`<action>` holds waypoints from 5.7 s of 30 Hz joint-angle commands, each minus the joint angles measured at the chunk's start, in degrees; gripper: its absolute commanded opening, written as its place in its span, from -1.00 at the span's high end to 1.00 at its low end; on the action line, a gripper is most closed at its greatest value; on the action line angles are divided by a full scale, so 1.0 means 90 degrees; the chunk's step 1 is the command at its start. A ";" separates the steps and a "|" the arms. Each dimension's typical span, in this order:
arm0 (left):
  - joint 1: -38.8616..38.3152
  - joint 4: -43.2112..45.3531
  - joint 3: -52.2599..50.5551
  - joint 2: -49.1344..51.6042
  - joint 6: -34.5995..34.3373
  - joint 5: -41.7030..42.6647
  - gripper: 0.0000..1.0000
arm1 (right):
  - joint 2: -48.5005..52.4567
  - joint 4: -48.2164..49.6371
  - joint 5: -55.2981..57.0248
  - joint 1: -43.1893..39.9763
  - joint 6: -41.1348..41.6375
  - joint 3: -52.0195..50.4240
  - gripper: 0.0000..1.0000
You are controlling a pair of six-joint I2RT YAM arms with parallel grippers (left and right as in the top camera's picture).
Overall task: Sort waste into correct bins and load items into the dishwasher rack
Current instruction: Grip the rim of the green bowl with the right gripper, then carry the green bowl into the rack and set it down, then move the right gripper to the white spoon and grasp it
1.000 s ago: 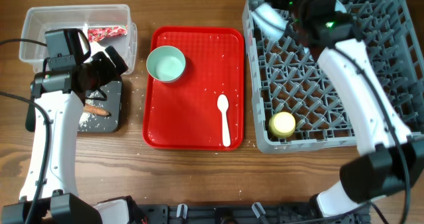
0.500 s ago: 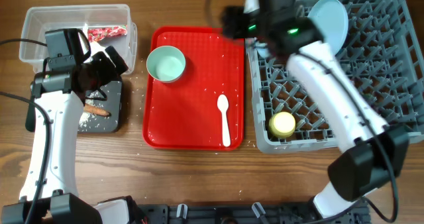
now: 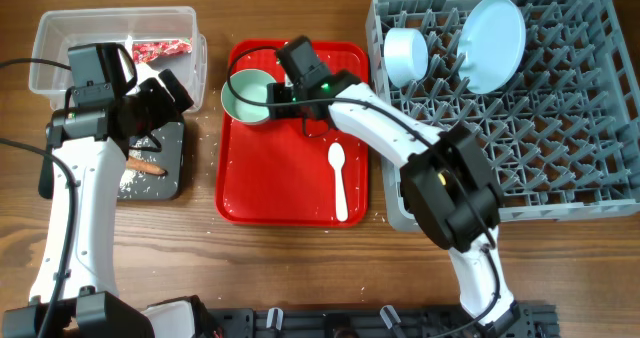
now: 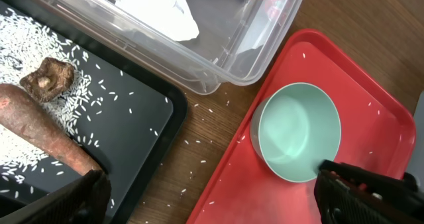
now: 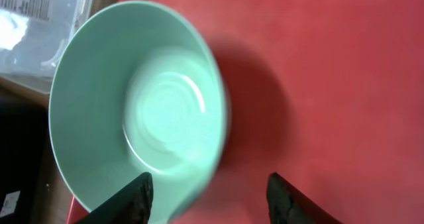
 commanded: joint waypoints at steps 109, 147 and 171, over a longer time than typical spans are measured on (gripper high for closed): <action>0.0034 0.0012 0.0046 -0.0024 0.0036 -0.0017 -1.00 | -0.1360 -0.4211 0.8009 -0.0971 -0.5406 -0.0376 0.92; 0.0034 0.0010 0.0046 -0.0022 0.0036 -0.0017 -1.00 | -0.1083 -0.3912 0.7966 -0.0668 -0.5382 -0.0386 0.74; 0.0034 0.0010 0.0046 -0.0022 0.0036 -0.0017 -1.00 | -0.1593 -0.3560 0.7461 -0.0121 -0.5226 -0.0350 -0.69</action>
